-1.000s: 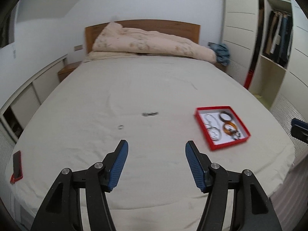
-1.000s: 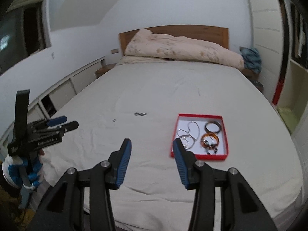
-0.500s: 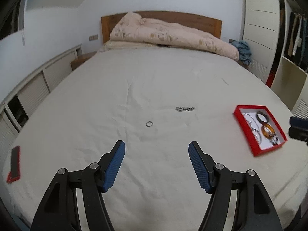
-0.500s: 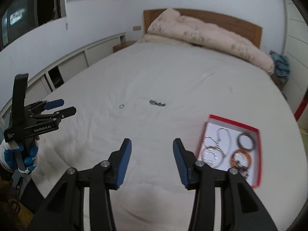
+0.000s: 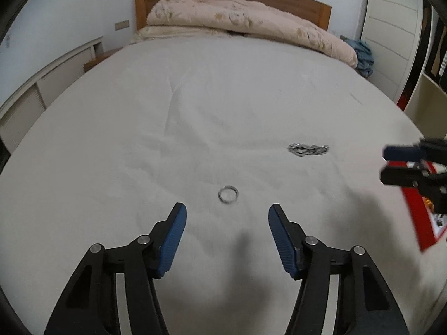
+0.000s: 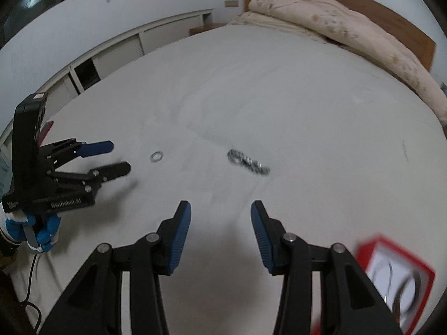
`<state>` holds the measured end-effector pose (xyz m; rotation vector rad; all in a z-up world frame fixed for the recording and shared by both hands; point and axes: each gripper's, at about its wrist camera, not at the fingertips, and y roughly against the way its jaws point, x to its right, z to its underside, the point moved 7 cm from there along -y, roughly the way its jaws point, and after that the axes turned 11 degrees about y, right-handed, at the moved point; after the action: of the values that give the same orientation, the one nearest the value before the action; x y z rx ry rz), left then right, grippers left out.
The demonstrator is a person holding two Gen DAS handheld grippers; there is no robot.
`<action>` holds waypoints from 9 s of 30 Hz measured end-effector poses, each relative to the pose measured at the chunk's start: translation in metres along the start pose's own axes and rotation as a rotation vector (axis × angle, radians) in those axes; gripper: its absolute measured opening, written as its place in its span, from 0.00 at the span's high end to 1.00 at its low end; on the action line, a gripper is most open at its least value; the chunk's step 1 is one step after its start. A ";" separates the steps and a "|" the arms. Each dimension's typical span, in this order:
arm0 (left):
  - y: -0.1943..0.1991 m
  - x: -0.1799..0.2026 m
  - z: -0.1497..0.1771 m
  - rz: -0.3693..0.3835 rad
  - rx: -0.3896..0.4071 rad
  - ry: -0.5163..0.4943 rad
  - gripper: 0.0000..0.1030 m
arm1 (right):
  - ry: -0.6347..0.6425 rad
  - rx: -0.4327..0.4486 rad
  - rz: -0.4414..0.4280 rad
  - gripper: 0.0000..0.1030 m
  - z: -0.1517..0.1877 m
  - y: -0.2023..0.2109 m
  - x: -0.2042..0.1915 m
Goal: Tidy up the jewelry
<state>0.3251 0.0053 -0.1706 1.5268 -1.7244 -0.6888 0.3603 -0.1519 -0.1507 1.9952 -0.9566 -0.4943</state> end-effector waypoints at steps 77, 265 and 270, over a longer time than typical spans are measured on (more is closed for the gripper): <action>0.013 0.317 0.023 0.331 -0.113 -0.250 0.81 | -0.465 0.050 0.229 0.78 0.174 0.153 0.178; 0.183 0.069 0.173 -0.087 -0.043 0.039 0.01 | -0.467 -0.057 0.455 0.29 0.237 0.192 -0.084; 0.184 0.072 0.173 -0.090 -0.040 0.038 0.01 | -0.464 -0.053 0.455 0.29 0.235 0.192 -0.084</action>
<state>0.0739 -0.0487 -0.1180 1.5876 -1.6128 -0.7303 0.0726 -0.2773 -0.1252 1.5679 -1.6139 -0.7261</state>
